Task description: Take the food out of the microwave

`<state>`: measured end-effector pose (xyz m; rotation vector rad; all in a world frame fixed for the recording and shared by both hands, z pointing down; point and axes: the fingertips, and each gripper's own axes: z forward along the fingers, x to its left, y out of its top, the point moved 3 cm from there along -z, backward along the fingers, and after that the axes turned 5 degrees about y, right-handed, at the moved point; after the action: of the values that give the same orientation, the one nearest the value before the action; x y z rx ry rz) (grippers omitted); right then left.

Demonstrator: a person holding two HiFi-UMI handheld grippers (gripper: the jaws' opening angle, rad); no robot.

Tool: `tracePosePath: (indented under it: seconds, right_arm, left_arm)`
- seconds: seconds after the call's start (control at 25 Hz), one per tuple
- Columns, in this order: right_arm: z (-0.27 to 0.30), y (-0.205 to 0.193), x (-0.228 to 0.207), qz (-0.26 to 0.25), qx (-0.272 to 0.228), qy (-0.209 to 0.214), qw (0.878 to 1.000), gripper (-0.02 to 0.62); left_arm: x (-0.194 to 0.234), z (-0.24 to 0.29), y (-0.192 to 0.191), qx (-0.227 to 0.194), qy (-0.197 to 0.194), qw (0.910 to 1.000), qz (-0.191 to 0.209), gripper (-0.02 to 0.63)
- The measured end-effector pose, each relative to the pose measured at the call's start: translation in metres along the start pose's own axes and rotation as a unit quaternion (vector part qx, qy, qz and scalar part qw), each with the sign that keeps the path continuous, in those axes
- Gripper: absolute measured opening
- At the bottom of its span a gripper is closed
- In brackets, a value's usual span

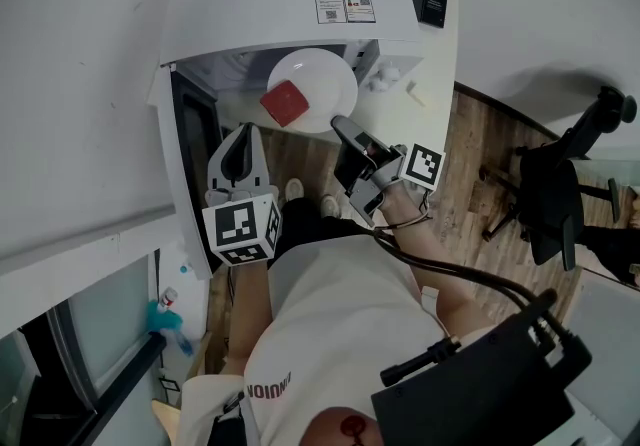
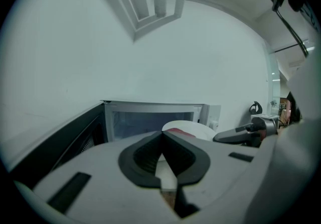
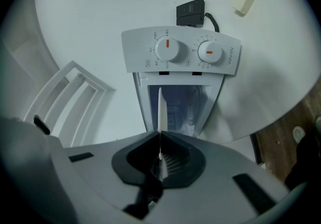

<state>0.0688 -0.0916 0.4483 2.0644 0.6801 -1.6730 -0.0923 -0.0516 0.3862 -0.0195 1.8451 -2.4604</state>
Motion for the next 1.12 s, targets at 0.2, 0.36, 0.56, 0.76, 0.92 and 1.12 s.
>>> tracePosePath:
  seconds: [0.2, 0.36, 0.56, 0.76, 0.92, 1.12]
  right_arm:
    - [-0.004, 0.001, 0.004, -0.001, 0.003, 0.003, 1.0, 0.026]
    - [-0.005, 0.001, 0.009, -0.002, 0.004, 0.005, 1.0, 0.026]
    - [-0.007, 0.001, 0.015, -0.005, 0.008, 0.009, 1.0, 0.026]
    - [-0.011, 0.001, 0.019, -0.005, 0.012, 0.012, 1.0, 0.026]
    - [-0.013, 0.0, 0.022, -0.007, 0.015, 0.013, 1.0, 0.026]
    - [-0.014, 0.0, 0.027, -0.006, 0.017, 0.019, 1.0, 0.026]
  left_arm:
    - [0.001, -0.001, 0.002, -0.003, 0.003, 1.0, -0.001, 0.014]
    - [0.002, -0.002, 0.003, -0.004, 0.004, 1.0, -0.002, 0.014]
    - [0.004, -0.002, 0.003, -0.005, 0.008, 1.0, -0.003, 0.014]
    - [0.003, -0.004, 0.004, -0.006, 0.01, 0.9999, -0.004, 0.014]
    - [0.004, -0.004, 0.004, -0.007, 0.011, 0.9999, -0.005, 0.014]
    - [0.005, -0.003, 0.003, -0.007, 0.013, 0.9999, -0.007, 0.014]
